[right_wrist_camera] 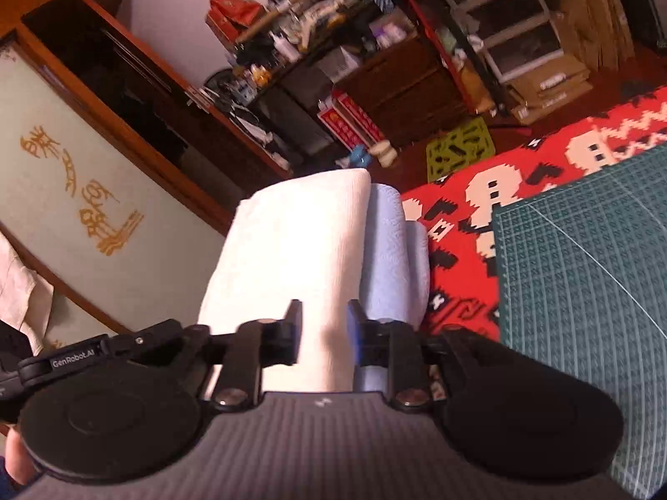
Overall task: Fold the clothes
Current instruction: 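Lift the folded vest with both grippers and carry it over the light blue stack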
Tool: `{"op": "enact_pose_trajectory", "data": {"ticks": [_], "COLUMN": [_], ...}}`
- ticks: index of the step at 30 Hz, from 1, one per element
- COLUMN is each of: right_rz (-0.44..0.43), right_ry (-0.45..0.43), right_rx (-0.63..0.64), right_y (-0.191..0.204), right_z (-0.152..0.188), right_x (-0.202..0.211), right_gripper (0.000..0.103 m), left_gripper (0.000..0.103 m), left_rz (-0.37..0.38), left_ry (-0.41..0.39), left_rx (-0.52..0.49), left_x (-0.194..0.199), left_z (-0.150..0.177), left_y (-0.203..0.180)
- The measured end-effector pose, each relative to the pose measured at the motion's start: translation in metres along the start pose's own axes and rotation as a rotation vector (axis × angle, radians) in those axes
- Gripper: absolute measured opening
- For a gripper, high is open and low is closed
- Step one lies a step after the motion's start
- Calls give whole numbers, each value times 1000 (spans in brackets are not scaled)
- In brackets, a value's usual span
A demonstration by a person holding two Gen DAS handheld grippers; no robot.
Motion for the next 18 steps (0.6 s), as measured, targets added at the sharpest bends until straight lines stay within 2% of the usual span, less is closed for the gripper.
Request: {"op": "enact_pose_trajectory", "data": {"ticks": [3, 9, 10, 11, 12, 14, 18], "right_rz": [3, 20, 17, 15, 12, 11, 16], "right_ry": [9, 46, 45, 43, 42, 37, 15], "right_rx": [-6, -32, -39, -46, -53, -50, -7], "right_y": [-4, -16, -17, -17, -18, -16, 7], "right_z": [-16, -25, -23, -22, -20, -18, -28], "right_x": [-20, -54, -56, -58, -60, -62, -57], "right_gripper": [32, 37, 38, 36, 25, 19, 16], "left_gripper": [37, 39, 28, 27, 26, 24, 23], "left_rz": [10, 34, 54, 67, 75, 94, 108], "left_ry": [1, 33, 38, 40, 39, 33, 2], "left_rx": [26, 47, 60, 74, 89, 118, 142], "left_x": [-15, -37, -38, -39, -38, -35, -20], "left_z": [-11, -14, -12, -12, -11, -12, -25], "left_y": [-2, 2, 3, 4, 5, 6, 11]}}
Point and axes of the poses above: each gripper's, at about its wrist camera, not at the fingertips, and x roughly against the way its jaws point, y to its left, z to its underside, the point moved 7 cm from there along -x, roughly the way its jaws point, and after that the axes turned 7 degrees about -z, right-handed, at the moved point
